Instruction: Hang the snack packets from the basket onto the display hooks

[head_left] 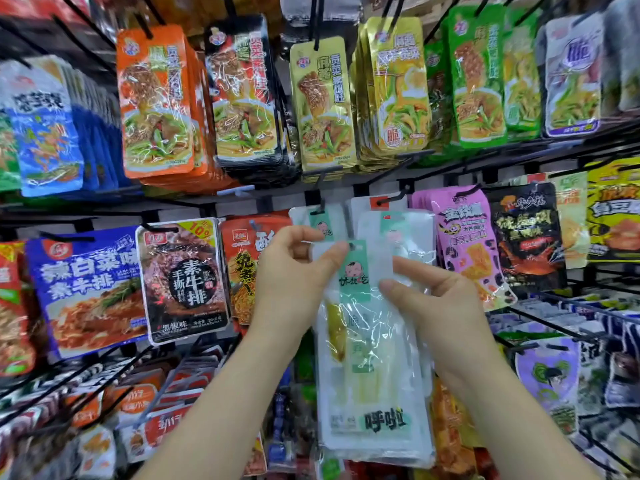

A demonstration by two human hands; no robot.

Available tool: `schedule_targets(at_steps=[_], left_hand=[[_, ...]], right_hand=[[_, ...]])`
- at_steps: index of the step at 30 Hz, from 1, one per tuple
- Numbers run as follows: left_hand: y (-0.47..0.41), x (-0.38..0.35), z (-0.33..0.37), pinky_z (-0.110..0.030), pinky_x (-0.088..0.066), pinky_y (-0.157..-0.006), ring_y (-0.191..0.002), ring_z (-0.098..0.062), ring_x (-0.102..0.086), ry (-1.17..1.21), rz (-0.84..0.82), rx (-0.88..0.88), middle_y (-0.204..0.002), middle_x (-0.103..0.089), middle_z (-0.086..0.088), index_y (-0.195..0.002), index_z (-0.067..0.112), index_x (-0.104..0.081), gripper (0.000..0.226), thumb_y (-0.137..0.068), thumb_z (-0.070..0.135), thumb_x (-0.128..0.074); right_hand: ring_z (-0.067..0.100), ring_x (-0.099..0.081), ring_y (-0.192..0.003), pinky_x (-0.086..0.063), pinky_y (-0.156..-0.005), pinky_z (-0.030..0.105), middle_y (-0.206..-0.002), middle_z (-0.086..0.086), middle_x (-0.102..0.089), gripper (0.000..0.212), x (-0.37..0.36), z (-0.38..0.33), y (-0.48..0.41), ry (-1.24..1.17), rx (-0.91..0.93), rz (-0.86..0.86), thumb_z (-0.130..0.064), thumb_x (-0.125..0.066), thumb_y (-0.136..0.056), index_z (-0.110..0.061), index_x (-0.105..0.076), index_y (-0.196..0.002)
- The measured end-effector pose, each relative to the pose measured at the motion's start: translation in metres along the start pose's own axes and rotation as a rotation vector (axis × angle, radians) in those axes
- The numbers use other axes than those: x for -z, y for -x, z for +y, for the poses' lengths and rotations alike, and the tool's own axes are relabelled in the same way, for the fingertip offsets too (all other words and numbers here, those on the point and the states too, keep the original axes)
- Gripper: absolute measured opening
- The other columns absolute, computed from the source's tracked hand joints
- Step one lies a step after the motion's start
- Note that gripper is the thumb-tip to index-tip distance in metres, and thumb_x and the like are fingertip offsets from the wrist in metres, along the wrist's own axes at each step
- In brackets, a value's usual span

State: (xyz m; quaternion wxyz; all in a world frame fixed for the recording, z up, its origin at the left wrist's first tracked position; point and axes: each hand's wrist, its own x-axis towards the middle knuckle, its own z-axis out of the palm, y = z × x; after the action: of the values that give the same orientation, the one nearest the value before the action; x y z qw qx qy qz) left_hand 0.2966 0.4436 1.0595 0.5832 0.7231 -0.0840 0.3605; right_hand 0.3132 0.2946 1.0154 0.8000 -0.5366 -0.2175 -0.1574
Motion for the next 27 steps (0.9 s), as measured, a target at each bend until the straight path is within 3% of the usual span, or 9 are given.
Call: schedule_targets(at_steps=[3, 7, 10, 13, 16, 18, 22, 27], left_hand=[[-0.006, 0.000, 0.001, -0.042, -0.055, -0.084, -0.092, -0.019, -0.066, -0.053, -0.056, 0.036, -0.094, -0.071, 0.001, -0.082, 0.020, -0.068, 0.020, -0.073, 0.031, -0.083], [-0.018, 0.003, 0.009, -0.053, -0.057, -0.077, -0.084, -0.028, -0.071, 0.036, 0.012, -0.059, -0.084, -0.075, -0.002, -0.076, 0.023, -0.076, 0.009, -0.073, 0.029, -0.083], [-0.026, 0.004, 0.018, -0.045, -0.057, -0.077, -0.078, -0.015, -0.069, 0.013, 0.088, -0.225, -0.074, -0.073, 0.009, -0.071, 0.028, -0.075, 0.009, -0.079, 0.025, -0.078], [-0.035, 0.001, 0.020, -0.026, -0.053, -0.076, -0.077, 0.003, -0.063, -0.078, 0.148, -0.353, -0.075, -0.069, 0.018, -0.077, 0.032, -0.070, 0.013, -0.081, 0.021, -0.076], [-0.039, -0.002, 0.018, -0.016, -0.050, -0.070, -0.074, 0.006, -0.061, -0.083, 0.158, -0.374, -0.077, -0.067, 0.019, -0.078, 0.033, -0.067, 0.018, -0.081, 0.018, -0.076], [-0.041, -0.002, 0.015, -0.022, -0.053, -0.071, -0.075, 0.001, -0.064, -0.055, 0.155, -0.349, -0.078, -0.069, 0.016, -0.079, 0.032, -0.068, 0.016, -0.081, 0.018, -0.076], [-0.043, -0.002, 0.011, -0.048, -0.056, -0.083, -0.087, -0.017, -0.068, 0.074, 0.112, -0.233, -0.087, -0.073, 0.003, -0.087, 0.024, -0.072, 0.008, -0.081, 0.021, -0.077], [-0.043, 0.002, 0.011, -0.051, -0.054, -0.090, -0.098, -0.024, -0.068, 0.134, 0.028, -0.155, -0.097, -0.074, -0.002, -0.094, 0.021, -0.073, 0.009, -0.090, 0.016, -0.066]], right_hand=[[0.006, -0.069, -0.099, -0.054, -0.082, 0.021, -0.101, -0.007, -0.075, 0.028, -0.003, 0.000, -0.001, 0.103, 0.016, 0.008, -0.005, -0.078, -0.075, -0.027, -0.073, -0.092], [-0.004, -0.068, -0.089, -0.050, -0.073, 0.013, -0.092, -0.013, -0.074, 0.017, -0.009, -0.010, -0.008, 0.172, 0.048, 0.037, -0.018, -0.079, -0.076, -0.030, -0.073, -0.086], [-0.014, -0.062, -0.090, -0.043, -0.077, 0.009, -0.089, -0.020, -0.072, 0.010, -0.013, -0.017, -0.014, 0.258, 0.067, 0.025, -0.029, -0.079, -0.077, -0.030, -0.074, -0.086], [-0.013, -0.063, -0.088, -0.045, -0.079, 0.011, -0.086, -0.019, -0.073, 0.010, -0.018, -0.016, -0.017, 0.267, 0.075, 0.046, -0.027, -0.079, -0.078, -0.026, -0.075, -0.087], [-0.010, -0.065, -0.086, -0.047, -0.079, 0.009, -0.084, -0.017, -0.073, 0.008, -0.021, -0.014, -0.018, 0.226, 0.066, 0.056, -0.023, -0.079, -0.078, -0.025, -0.075, -0.085], [-0.006, -0.066, -0.086, -0.048, -0.078, 0.012, -0.083, -0.013, -0.074, 0.007, -0.021, -0.013, -0.019, 0.216, 0.056, 0.061, -0.022, -0.079, -0.078, -0.024, -0.075, -0.083], [0.005, -0.068, -0.093, -0.050, -0.088, 0.025, -0.087, -0.008, -0.076, 0.007, -0.021, -0.014, -0.023, 0.219, 0.026, 0.085, -0.023, -0.079, -0.078, -0.021, -0.076, -0.084], [0.004, -0.068, -0.091, -0.050, -0.084, 0.023, -0.088, -0.007, -0.075, 0.006, -0.021, -0.016, -0.023, 0.220, 0.013, 0.069, -0.022, -0.079, -0.078, -0.019, -0.076, -0.083]])
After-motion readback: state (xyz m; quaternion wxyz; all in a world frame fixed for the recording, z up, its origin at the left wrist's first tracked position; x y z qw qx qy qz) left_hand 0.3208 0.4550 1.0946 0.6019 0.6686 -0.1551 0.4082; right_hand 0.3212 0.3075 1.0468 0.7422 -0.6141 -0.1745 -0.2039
